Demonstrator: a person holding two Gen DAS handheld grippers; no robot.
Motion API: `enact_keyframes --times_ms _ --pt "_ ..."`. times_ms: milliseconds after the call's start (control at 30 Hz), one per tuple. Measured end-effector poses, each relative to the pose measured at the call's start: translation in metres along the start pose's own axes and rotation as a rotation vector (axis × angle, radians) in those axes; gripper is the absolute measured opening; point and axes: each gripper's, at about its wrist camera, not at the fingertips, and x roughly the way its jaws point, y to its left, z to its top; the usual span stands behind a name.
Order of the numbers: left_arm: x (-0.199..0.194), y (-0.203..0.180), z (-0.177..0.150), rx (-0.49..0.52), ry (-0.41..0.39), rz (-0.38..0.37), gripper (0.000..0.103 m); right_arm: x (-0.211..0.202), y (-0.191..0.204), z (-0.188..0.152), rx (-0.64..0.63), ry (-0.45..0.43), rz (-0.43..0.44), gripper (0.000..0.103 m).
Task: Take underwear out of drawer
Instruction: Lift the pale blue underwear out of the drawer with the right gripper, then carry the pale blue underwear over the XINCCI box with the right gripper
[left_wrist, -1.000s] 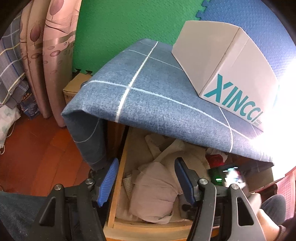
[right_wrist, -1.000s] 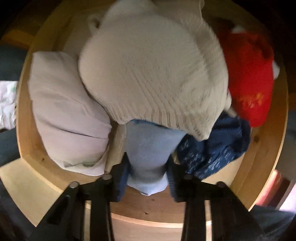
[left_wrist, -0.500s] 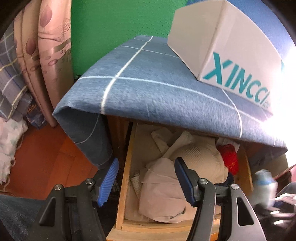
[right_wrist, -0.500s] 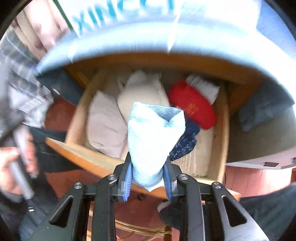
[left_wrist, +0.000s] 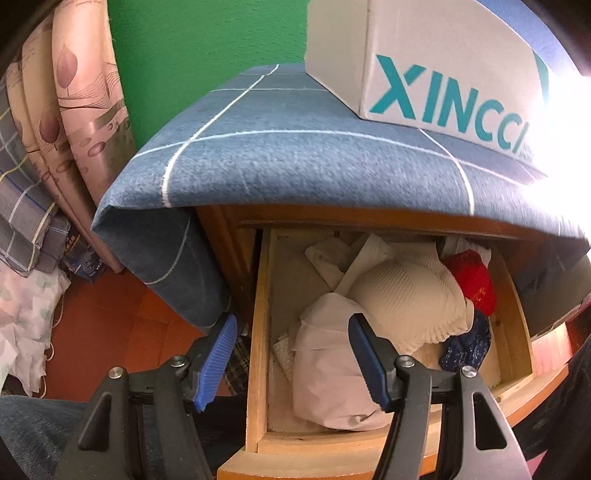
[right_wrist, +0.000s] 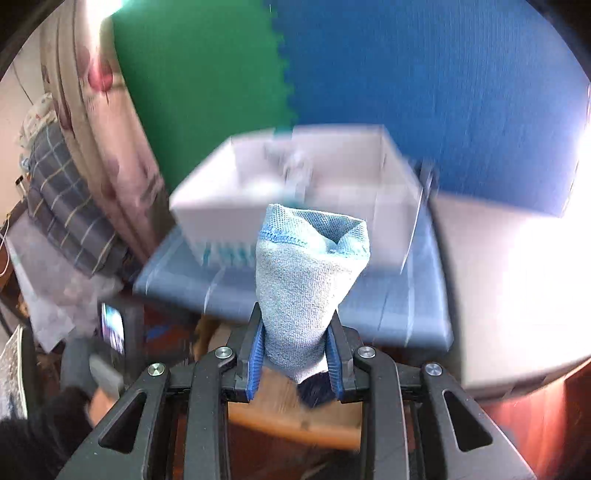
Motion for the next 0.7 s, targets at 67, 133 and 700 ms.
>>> enact_keyframes --times_ms 67,133,700 --pt "0.001 0.0 -0.001 0.002 0.003 0.004 0.065 -0.01 0.002 0.027 -0.014 -0.047 -0.023 0.026" --pt "0.002 0.0 -0.002 0.0 0.011 0.0 0.064 -0.021 -0.001 0.047 -0.022 -0.08 -0.042 0.026" --pt "0.006 -0.019 -0.006 0.062 0.042 -0.054 0.064 0.029 -0.005 0.137 -0.061 -0.054 -0.178 0.026"
